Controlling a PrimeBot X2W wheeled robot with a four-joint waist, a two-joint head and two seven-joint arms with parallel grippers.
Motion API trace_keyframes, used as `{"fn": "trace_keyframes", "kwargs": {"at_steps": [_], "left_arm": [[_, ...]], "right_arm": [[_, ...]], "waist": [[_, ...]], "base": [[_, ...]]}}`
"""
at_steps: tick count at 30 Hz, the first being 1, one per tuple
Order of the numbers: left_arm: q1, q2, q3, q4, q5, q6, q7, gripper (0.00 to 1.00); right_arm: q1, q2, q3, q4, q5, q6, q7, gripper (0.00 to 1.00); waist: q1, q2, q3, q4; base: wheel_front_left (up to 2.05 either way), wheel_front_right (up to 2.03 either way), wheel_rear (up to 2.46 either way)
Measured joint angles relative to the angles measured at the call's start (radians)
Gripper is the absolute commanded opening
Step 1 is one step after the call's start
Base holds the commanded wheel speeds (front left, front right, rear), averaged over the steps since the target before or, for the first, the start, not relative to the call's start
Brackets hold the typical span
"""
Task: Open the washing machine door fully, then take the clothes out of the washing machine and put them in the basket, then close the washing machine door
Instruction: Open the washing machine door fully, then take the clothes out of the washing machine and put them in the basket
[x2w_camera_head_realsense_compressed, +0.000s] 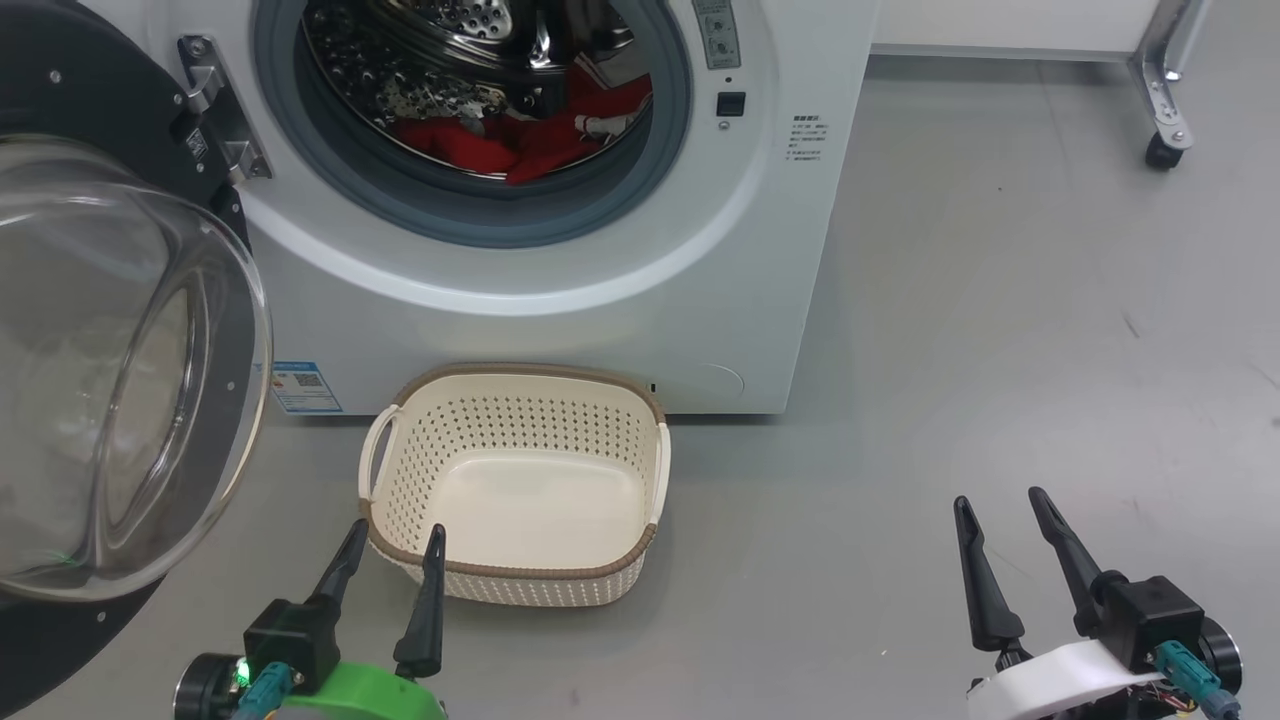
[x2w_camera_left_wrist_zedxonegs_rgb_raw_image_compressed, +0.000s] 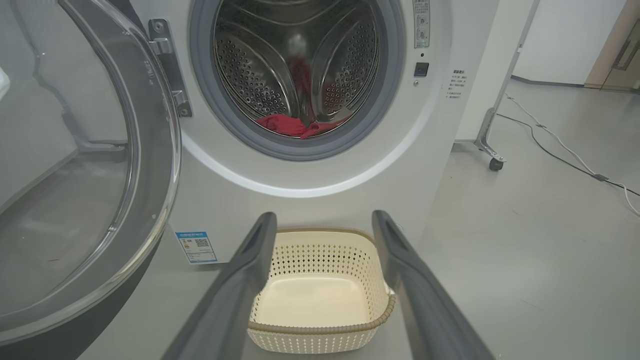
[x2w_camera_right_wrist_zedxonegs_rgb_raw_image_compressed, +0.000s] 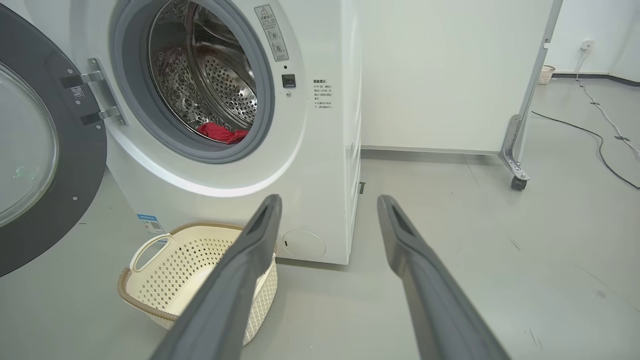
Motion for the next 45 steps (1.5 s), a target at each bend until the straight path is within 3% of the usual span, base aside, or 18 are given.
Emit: {"fn": "trace_keyframes", "kwargs": {"at_steps": [24, 45], "left_arm": [[0.000, 0.002, -0.049, 0.013, -0.011, 0.030, 0.021, 1.00], [0.000, 0.004, -0.075, 0.019, -0.010, 0.047, 0.021, 1.00]], "right_arm": [[0.066, 0.001, 0.028, -0.057, 0.034, -0.052, 0.000, 1.00], [0.071, 0.001, 0.034, -0.071, 0.039, -0.063, 0.000, 1.00]], "waist": [[0.0000, 0.0000, -0.024, -0.044], [0.0000, 0.0000, -0.027, -0.054]], "base": [[0.00, 0.00, 0.00], [0.01, -0.01, 0.00]]}}
